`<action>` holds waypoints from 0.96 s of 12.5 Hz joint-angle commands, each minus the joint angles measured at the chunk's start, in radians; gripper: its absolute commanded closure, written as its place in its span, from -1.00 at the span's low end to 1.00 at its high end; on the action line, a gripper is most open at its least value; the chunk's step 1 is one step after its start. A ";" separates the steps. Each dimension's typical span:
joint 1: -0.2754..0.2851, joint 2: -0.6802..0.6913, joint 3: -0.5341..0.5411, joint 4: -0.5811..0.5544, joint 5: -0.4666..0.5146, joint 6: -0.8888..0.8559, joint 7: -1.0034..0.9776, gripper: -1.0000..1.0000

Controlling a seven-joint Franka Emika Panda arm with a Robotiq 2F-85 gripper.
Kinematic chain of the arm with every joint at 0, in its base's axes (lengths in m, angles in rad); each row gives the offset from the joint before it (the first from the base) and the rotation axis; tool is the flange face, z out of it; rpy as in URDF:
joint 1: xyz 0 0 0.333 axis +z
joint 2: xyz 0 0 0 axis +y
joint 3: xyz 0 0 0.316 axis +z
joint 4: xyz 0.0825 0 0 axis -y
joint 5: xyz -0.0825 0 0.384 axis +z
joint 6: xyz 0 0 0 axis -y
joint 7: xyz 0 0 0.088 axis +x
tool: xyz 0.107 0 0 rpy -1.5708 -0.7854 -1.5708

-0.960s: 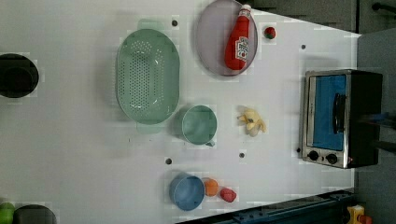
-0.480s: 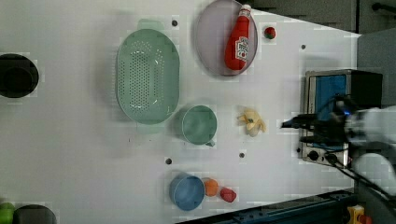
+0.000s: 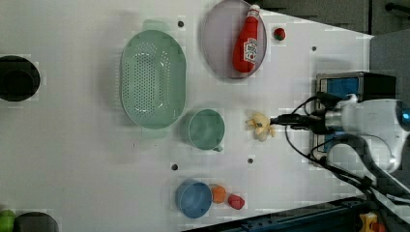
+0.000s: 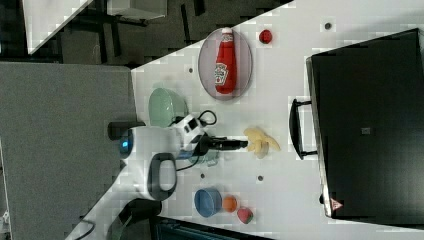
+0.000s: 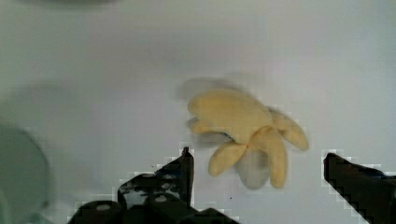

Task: Pick Banana and place it in mug.

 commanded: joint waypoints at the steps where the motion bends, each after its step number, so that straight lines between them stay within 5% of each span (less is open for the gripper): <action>1: -0.007 0.119 -0.020 -0.003 -0.004 0.078 -0.143 -1.00; 6: -0.006 0.224 -0.012 -0.002 -0.004 0.233 -0.143 -0.93; 11: -0.006 0.214 -0.012 0.002 -0.004 0.240 -0.143 0.43; 12: -0.007 0.208 -0.014 0.004 -0.003 0.240 -0.143 0.46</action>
